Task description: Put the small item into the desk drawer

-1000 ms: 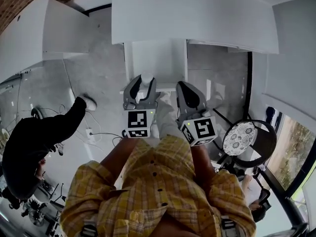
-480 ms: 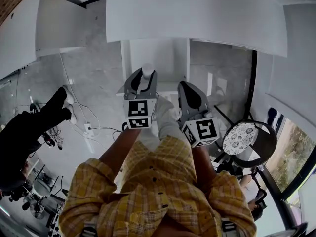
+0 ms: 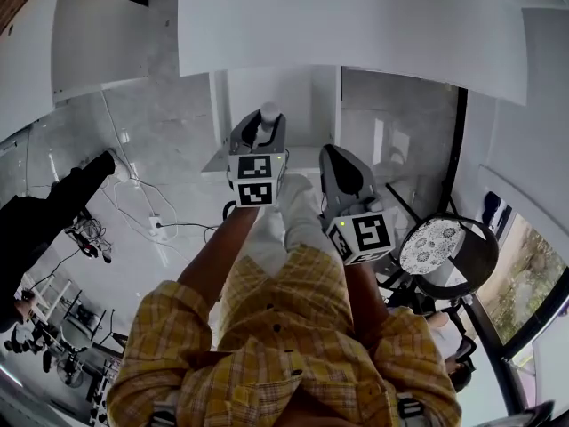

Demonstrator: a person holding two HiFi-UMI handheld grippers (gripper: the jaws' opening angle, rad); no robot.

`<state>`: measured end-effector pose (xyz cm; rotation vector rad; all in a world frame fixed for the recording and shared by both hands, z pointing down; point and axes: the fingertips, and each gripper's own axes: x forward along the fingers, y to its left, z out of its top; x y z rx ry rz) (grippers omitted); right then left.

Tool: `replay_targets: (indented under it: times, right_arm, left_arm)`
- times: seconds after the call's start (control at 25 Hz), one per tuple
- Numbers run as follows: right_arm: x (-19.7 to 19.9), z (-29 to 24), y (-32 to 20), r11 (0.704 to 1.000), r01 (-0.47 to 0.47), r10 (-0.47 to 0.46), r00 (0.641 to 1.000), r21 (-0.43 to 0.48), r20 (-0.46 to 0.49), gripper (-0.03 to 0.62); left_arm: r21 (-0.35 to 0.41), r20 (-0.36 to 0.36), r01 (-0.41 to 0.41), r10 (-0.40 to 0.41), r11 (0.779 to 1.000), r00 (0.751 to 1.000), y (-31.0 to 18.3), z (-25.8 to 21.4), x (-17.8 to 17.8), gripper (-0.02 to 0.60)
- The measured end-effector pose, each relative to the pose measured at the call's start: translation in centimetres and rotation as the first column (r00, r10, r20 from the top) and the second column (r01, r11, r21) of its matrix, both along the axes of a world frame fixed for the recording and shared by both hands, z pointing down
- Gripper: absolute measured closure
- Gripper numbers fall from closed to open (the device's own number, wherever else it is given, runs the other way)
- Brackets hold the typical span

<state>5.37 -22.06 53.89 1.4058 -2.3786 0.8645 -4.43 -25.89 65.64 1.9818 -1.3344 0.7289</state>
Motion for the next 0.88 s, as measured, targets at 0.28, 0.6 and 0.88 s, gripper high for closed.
replay_targets:
  times: [0.28,0.6,0.88]
  right_arm:
    - [0.4,1.3,0.1,1.0,0.01,-0.01,1.0,-0.01,-0.001,0.595]
    - [1.0,3.0,1.0,0.999,0.019,-0.02,1.0,-0.034,-0.014,0.595]
    - [1.6,4.2,1.2,0.999,0.015,-0.016,1.0,-0.051,-0.003,0.595]
  left_arm:
    - [-0.096,0.016,0.034,-0.033,0.995,0.999,-0.3,4.9,0.1,0.413]
    - [-0.192,0.067,0.037,-0.024,0.981,0.997,-0.4,9.4,0.6,0.413]
    - [-0.278,0.052,0.087,-0.076,0.957,0.996,-1.1,12.8,0.5,0.413]
